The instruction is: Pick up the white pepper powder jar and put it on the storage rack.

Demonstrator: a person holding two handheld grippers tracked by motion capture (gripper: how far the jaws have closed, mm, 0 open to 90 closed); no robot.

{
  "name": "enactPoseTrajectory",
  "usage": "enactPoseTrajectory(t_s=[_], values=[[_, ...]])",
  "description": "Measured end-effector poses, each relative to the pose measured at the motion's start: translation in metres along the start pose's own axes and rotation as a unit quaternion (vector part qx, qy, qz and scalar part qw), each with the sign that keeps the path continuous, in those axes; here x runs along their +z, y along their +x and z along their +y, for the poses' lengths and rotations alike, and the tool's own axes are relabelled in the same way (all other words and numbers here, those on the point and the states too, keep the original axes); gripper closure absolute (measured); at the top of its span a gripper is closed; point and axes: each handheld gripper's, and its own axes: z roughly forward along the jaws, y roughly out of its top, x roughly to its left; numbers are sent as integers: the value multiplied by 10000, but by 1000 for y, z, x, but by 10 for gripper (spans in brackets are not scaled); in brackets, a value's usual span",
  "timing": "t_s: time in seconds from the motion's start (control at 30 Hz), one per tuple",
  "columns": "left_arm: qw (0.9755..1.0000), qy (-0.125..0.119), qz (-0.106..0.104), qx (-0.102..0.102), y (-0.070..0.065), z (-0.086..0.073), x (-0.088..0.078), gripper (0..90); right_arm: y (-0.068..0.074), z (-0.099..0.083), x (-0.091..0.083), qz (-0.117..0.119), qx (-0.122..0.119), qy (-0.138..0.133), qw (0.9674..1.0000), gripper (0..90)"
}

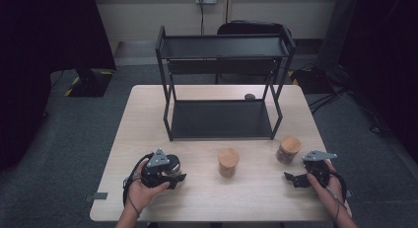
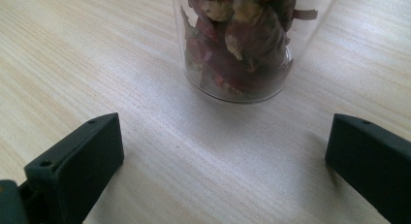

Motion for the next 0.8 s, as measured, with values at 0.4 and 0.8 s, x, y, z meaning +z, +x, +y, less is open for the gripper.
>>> enactPoseTrajectory(t_s=[0.4, 0.8], values=[[10000, -19, 8, -9, 6, 10, 5, 309, 0, 0, 0, 0, -2, 0, 10000, 0], [10000, -56, -9, -27, 10, 19, 10, 309, 0, 0, 0, 0, -2, 0, 10000, 0]])
